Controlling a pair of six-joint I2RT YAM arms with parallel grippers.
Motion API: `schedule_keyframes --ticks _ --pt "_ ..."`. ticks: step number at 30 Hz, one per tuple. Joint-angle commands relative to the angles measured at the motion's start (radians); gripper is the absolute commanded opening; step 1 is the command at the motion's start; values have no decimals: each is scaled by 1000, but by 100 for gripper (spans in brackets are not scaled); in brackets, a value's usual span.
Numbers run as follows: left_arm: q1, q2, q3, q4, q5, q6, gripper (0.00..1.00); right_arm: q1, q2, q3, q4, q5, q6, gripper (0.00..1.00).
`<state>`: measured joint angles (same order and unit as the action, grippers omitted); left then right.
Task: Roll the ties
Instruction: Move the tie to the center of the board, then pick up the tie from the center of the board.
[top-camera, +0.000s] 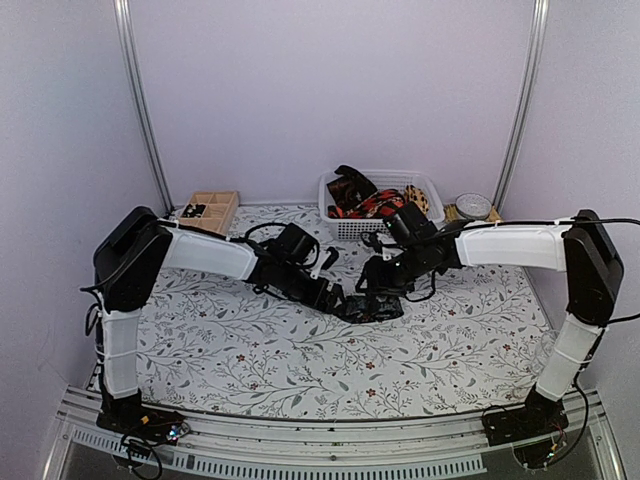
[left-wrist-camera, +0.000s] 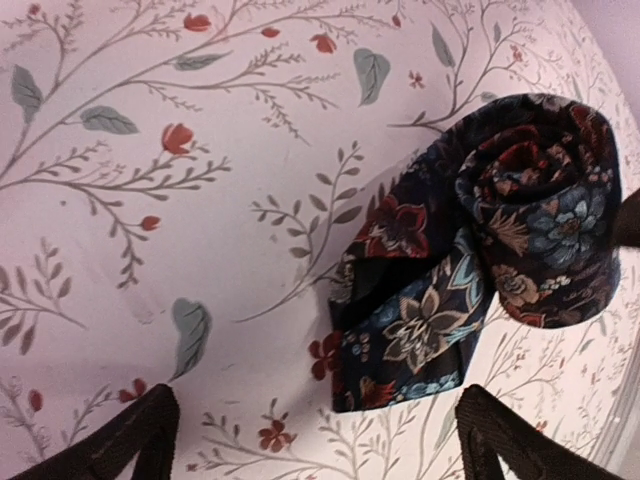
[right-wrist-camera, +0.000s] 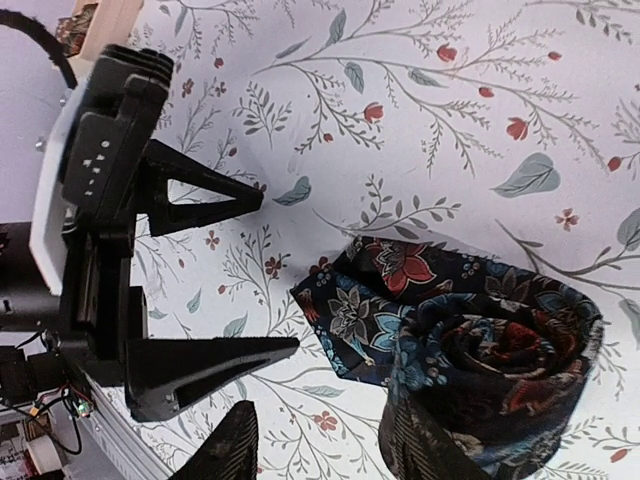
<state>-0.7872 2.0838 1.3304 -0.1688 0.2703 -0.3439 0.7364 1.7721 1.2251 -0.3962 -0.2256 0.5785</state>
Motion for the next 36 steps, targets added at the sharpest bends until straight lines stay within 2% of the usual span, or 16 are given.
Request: schedule_keyframes --ticks 1,5,7,12,16,30,36 --pt "18 -58 28 -116 -54 14 100 -64 -240 -33 30 -75 -13 52" --pt "14 -46 153 -159 9 37 100 -110 -328 -74 25 -80 -18 68" --pt "6 -11 231 -189 49 57 100 -141 -354 -99 14 -71 -14 72" --pt "-19 119 454 -283 120 104 100 -225 -325 -199 17 -70 21 74" --pt "-29 191 529 -302 182 118 100 -255 -256 -260 88 -130 45 76" --pt "-38 263 550 -353 207 168 100 -290 -92 -309 224 -275 53 82" --pt "-14 251 502 -367 161 182 90 -290 -57 -314 260 -327 44 83"
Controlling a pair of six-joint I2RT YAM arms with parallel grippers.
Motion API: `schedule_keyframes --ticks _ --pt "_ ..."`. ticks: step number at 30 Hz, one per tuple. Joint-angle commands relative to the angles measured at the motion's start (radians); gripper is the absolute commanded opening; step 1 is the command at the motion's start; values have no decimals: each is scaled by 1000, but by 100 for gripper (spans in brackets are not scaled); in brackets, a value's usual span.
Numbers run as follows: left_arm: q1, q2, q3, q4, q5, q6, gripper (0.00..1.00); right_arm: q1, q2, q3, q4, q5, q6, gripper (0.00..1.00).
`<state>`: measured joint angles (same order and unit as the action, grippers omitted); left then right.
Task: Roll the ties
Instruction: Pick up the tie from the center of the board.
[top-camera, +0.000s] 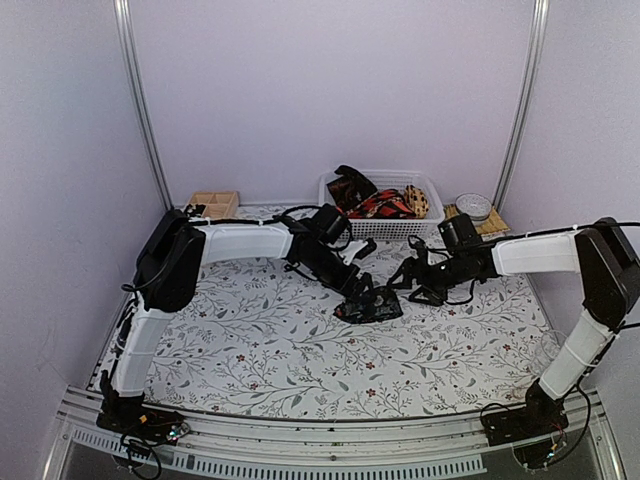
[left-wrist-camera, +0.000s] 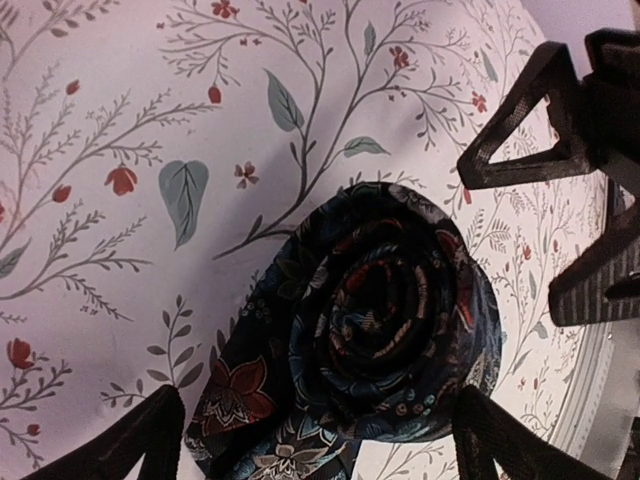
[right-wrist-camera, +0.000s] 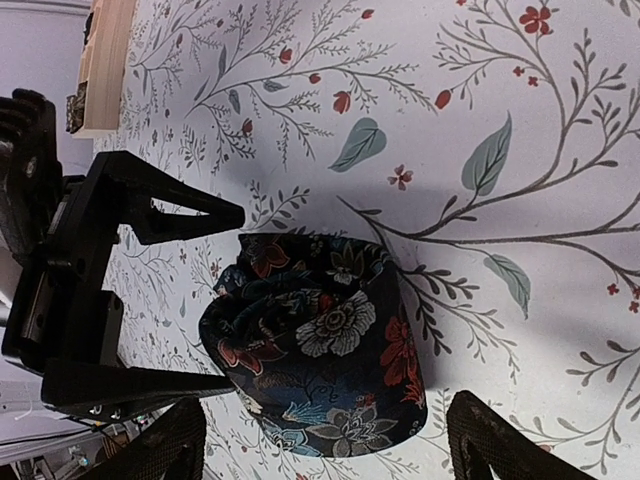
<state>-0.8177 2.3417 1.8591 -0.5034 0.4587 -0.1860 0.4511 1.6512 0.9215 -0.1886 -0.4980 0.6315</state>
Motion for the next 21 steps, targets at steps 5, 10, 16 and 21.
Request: schedule_keyframes --ticks 5,10,16,21 --pt "45 -6 -58 -33 -10 33 81 -4 94 -6 83 -71 -39 86" --pt "65 -1 -78 -32 14 50 73 -5 143 -6 131 -95 -65 86" --pt "80 3 -101 -23 41 64 66 -5 222 3 221 -194 -66 87" --pt "82 12 -115 -16 50 66 58 -5 264 32 255 -263 -47 87"
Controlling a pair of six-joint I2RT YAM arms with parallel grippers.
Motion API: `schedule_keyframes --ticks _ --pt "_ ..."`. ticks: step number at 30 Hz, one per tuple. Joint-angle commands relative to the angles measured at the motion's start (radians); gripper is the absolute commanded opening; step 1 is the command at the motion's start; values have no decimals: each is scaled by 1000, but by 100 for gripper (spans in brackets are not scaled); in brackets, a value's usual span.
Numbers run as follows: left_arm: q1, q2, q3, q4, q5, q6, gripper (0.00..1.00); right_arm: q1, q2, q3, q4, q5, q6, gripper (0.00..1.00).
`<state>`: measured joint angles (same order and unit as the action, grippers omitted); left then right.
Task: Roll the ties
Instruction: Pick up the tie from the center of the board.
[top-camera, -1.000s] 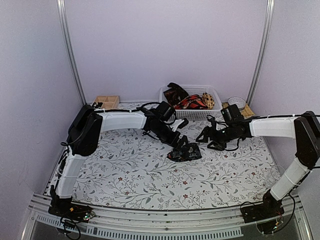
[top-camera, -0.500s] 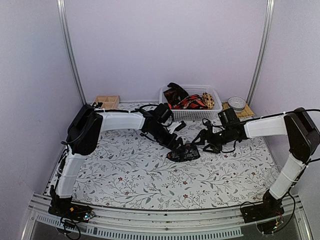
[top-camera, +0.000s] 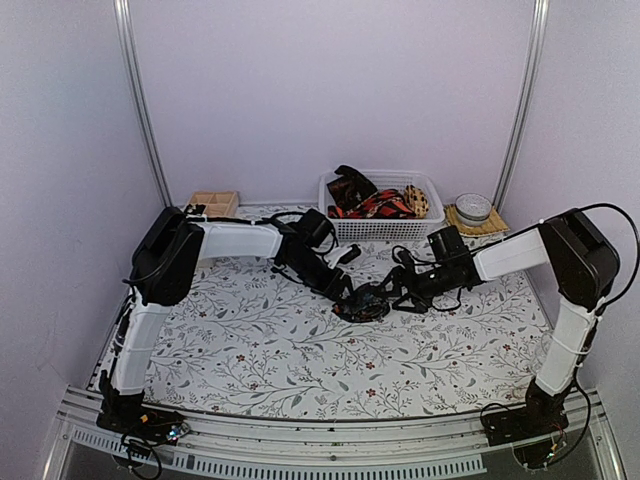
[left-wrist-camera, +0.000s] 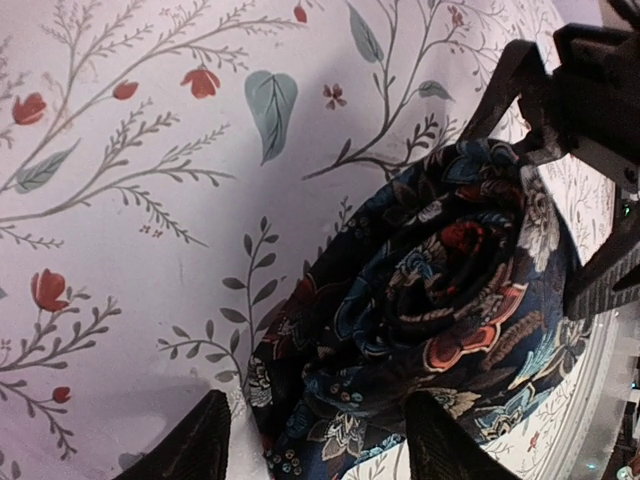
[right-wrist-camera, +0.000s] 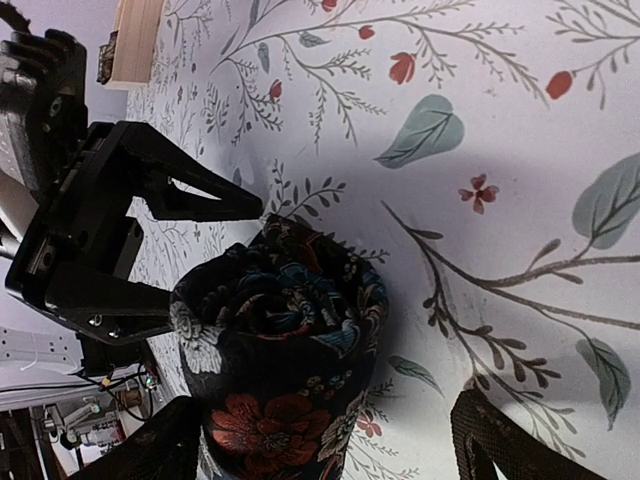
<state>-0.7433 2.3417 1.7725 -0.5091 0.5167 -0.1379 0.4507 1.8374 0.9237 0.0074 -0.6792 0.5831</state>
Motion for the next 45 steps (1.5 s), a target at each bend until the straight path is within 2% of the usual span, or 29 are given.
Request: schedule_keyframes --ticks 1,9,15,27,42,45 --pt "7 14 -32 -9 -7 18 57 -4 85 35 65 -95 6 87" --pt "4 16 -51 5 -2 12 46 5 126 59 114 -164 73 94" --pt "-5 16 -63 9 0 4 42 42 149 112 8 -64 64 93" --pt "-22 14 -95 27 -4 -9 34 80 147 126 -3 -52 115 85" --pt "-40 8 -111 52 -8 -32 28 148 181 239 -180 105 102 68" --pt "-39 6 -113 57 -15 -37 25 173 191 267 -225 160 82 61"
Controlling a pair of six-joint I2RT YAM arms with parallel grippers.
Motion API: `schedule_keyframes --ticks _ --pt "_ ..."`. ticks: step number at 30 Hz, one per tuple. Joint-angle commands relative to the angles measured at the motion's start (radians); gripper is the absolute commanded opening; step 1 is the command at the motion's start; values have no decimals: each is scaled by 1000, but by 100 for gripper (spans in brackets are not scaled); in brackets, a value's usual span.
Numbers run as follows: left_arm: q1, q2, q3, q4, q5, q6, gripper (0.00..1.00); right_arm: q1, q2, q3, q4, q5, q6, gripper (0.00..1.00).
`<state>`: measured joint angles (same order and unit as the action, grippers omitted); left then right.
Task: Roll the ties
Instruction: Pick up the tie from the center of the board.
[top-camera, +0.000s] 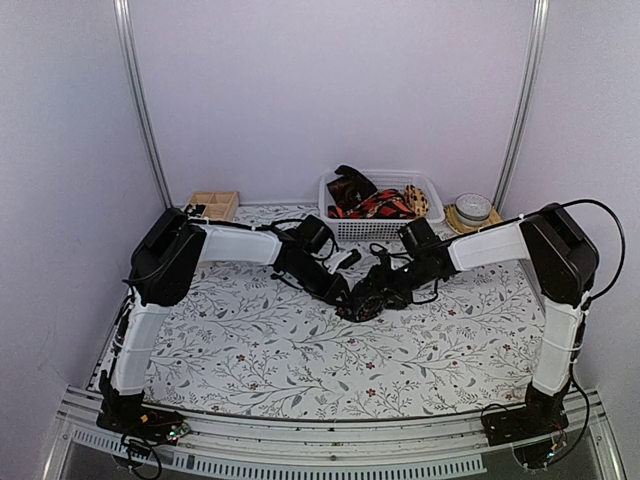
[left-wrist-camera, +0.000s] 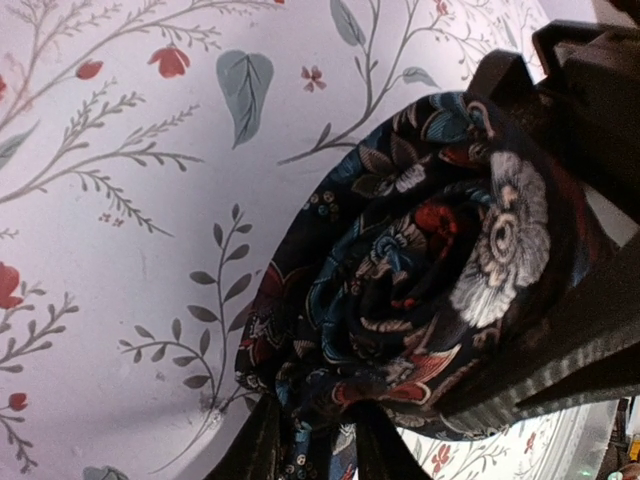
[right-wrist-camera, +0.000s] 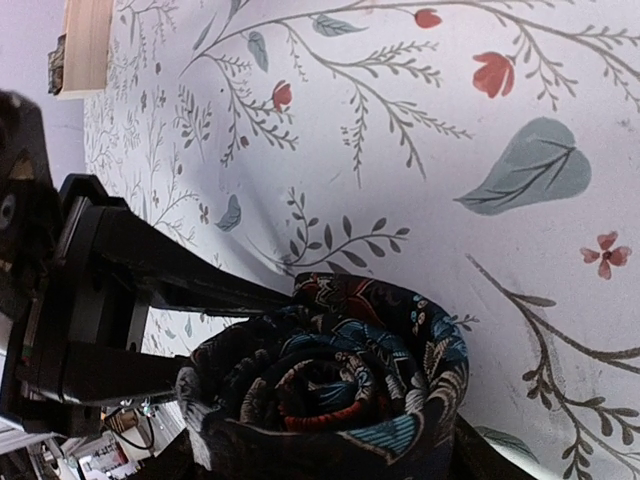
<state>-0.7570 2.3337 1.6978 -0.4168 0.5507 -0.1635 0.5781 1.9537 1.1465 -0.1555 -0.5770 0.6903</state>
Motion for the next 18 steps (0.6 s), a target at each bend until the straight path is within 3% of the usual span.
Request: schedule_keyframes --ticks 1,12,15,18 --pt "-26 13 -38 -34 -50 -13 25 55 77 53 -79 77 -31 60" --pt "-8 -44 -60 -13 -66 -39 24 133 64 140 -229 338 -120 37" --pt "36 -113 -114 32 -57 -75 35 139 29 124 -224 398 -134 21" --pt "100 -200 -170 63 -79 -92 59 138 -9 118 -216 439 -149 14"
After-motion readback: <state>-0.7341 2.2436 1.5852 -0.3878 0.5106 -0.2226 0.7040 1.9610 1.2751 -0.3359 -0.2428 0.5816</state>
